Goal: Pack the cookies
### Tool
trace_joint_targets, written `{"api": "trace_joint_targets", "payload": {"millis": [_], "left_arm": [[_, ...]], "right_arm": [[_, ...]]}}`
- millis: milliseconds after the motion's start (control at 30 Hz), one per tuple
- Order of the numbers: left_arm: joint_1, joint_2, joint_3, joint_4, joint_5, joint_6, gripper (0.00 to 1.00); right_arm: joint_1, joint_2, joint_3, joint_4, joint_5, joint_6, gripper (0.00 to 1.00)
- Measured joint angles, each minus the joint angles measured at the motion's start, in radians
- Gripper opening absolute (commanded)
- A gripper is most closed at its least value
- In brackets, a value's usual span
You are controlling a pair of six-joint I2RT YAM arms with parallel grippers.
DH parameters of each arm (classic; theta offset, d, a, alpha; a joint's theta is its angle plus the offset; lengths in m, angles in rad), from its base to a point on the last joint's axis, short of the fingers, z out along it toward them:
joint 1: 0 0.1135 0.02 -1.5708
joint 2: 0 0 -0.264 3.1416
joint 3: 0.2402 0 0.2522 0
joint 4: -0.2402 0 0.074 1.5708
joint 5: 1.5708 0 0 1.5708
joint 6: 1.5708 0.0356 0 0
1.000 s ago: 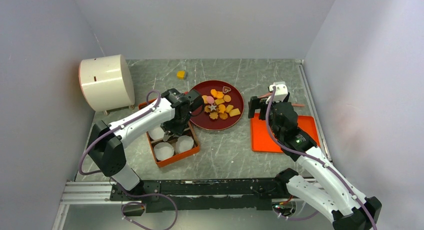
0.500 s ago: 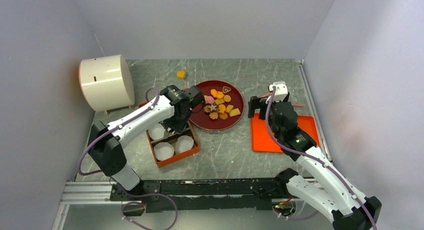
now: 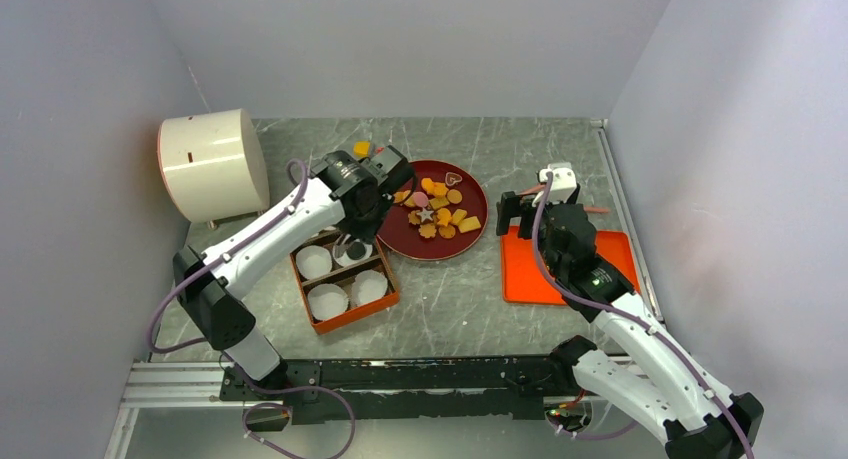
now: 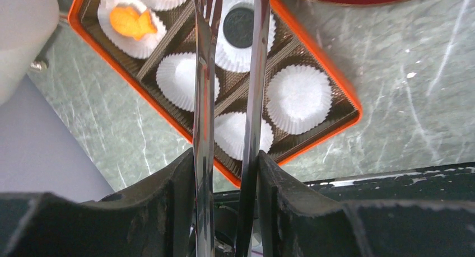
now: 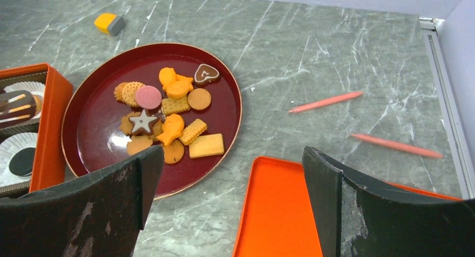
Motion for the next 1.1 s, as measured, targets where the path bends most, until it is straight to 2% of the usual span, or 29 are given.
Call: {"api": "trace_joint_targets", "payload": {"millis": [367, 900, 1100], "left_arm": [[-0.077, 0.187, 0.145, 0.075, 0.016, 0.044, 0.46], [-0.083, 0.455, 0.338, 0.151, 0.017, 0.134, 0.51], [-0.083, 0.504, 0.351, 0.141, 0.015, 0.144, 0.52]], "right_arm": [[0.000, -0.029, 0.000, -0.004, 0.018, 0.004, 1.00], [0.000, -0.048, 0.000, -0.016, 0.051, -0.004, 1.00], [0.000, -0.047, 0.000, -0.016, 0.058, -0.013, 1.00]]}}
